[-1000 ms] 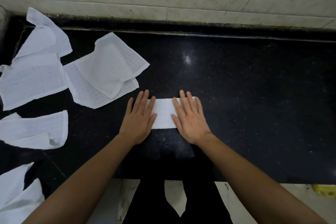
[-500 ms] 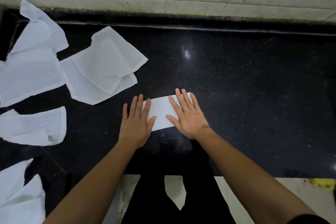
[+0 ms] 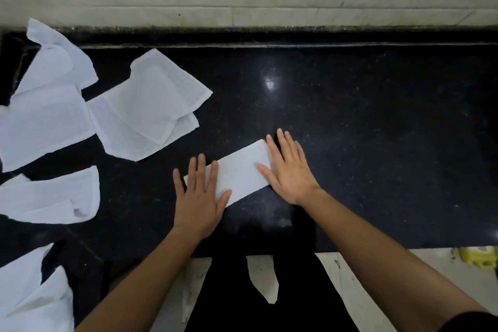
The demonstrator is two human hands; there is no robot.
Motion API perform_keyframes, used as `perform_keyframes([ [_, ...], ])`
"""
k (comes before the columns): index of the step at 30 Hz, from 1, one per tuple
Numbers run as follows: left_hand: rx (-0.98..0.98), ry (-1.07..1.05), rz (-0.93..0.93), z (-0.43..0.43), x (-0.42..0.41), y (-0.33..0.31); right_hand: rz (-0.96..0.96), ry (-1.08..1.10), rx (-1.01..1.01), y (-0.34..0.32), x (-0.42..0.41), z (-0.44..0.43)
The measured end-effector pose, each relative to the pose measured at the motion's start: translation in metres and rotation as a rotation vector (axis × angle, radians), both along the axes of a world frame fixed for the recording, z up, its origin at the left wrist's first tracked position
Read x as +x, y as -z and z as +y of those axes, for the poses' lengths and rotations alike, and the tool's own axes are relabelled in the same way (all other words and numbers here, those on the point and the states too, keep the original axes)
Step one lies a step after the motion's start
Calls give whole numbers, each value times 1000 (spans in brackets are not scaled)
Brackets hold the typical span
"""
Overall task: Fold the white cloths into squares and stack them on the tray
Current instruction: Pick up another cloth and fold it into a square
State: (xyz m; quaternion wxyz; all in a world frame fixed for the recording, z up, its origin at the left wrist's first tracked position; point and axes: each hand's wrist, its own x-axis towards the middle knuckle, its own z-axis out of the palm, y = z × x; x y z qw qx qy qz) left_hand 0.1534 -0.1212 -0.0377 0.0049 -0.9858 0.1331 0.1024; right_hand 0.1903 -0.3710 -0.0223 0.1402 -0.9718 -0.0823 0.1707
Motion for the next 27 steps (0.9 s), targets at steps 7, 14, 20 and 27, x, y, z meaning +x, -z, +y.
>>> perform_keyframes([
  [7,12,333,116,2,35,15,-143,298,0,0,-36,14],
  [14,-39,279,189,-1,26,8,301,772,260,-17,-18,22],
  [20,-347,9,346,-14,13,-16,465,847,602,-31,13,12],
  [27,-554,-142,305,-25,101,-62,301,329,522,-65,45,7],
])
